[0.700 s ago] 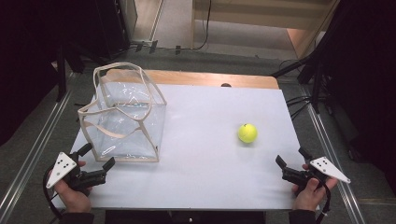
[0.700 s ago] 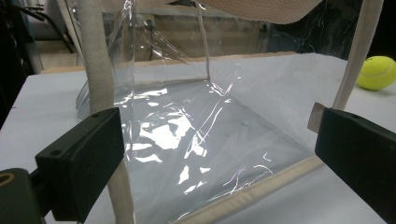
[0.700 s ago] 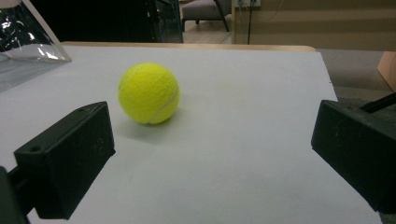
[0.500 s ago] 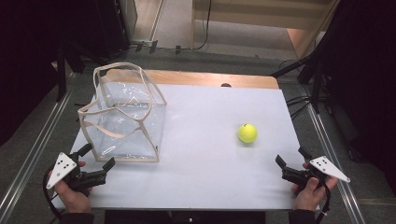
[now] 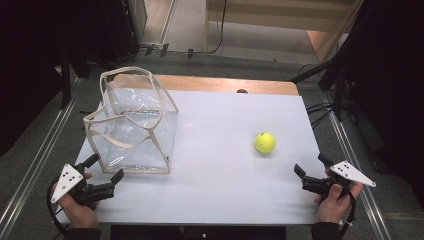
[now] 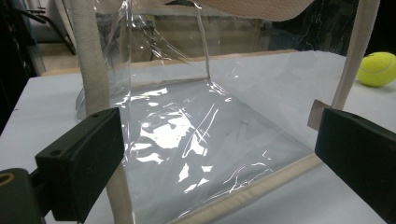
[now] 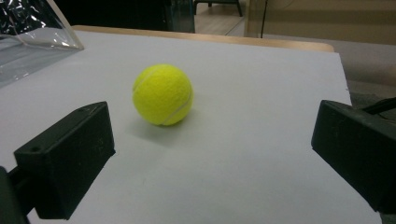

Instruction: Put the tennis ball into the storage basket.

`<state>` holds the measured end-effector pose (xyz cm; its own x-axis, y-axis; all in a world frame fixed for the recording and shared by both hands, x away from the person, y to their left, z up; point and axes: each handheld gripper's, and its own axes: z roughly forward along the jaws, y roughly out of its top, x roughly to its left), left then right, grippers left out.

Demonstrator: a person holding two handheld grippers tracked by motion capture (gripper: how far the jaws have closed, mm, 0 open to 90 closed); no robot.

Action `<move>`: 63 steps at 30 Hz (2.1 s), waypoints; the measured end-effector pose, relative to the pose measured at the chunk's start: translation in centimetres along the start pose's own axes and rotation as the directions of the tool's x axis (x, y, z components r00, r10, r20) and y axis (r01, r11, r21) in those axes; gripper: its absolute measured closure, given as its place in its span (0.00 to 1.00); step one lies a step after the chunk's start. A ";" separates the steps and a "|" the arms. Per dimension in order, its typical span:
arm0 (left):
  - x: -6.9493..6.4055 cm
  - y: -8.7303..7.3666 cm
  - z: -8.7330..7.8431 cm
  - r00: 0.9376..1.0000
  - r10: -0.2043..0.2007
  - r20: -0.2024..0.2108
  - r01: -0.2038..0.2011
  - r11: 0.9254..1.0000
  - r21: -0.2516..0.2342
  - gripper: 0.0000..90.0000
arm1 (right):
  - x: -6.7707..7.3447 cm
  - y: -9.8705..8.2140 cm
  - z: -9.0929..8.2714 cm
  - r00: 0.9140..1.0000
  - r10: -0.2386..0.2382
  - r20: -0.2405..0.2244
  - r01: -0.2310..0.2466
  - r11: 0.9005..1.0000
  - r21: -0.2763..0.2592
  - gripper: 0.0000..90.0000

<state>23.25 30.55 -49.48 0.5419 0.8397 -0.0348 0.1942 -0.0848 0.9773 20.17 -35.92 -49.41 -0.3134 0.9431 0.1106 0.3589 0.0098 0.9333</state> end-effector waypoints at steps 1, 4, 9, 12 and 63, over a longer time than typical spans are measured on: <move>0.0 0.0 0.0 1.000 0.002 0.001 -0.002 1.000 -0.001 0.01 | 0.0 0.2 0.1 1.000 -0.009 -0.003 0.009 1.000 0.008 0.00; 0.1 0.0 0.0 1.000 0.002 0.001 -0.002 1.000 0.000 0.01 | 0.2 0.7 0.5 1.000 -0.024 -0.014 0.024 0.999 0.040 0.00; 0.1 0.0 0.0 1.000 0.001 0.004 -0.001 1.000 -0.002 0.01 | 0.5 1.5 1.4 0.998 -0.051 -0.036 0.054 0.994 0.094 0.00; 0.1 0.0 -0.1 1.000 0.001 0.005 -0.001 1.000 -0.002 0.01 | 0.6 2.1 1.9 0.997 -0.064 -0.051 0.070 0.990 0.124 0.00; 0.0 0.0 -0.1 1.000 0.003 0.009 -0.003 1.000 -0.003 0.01 | 2.9 7.8 10.4 0.950 -0.185 -0.252 0.294 0.807 0.513 0.00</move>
<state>23.11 30.60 -49.45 0.5495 0.8348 -0.0339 0.1906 -0.0858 0.9779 31.18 -29.69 -45.34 -0.5860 0.8101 0.0183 0.6483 0.4552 0.6103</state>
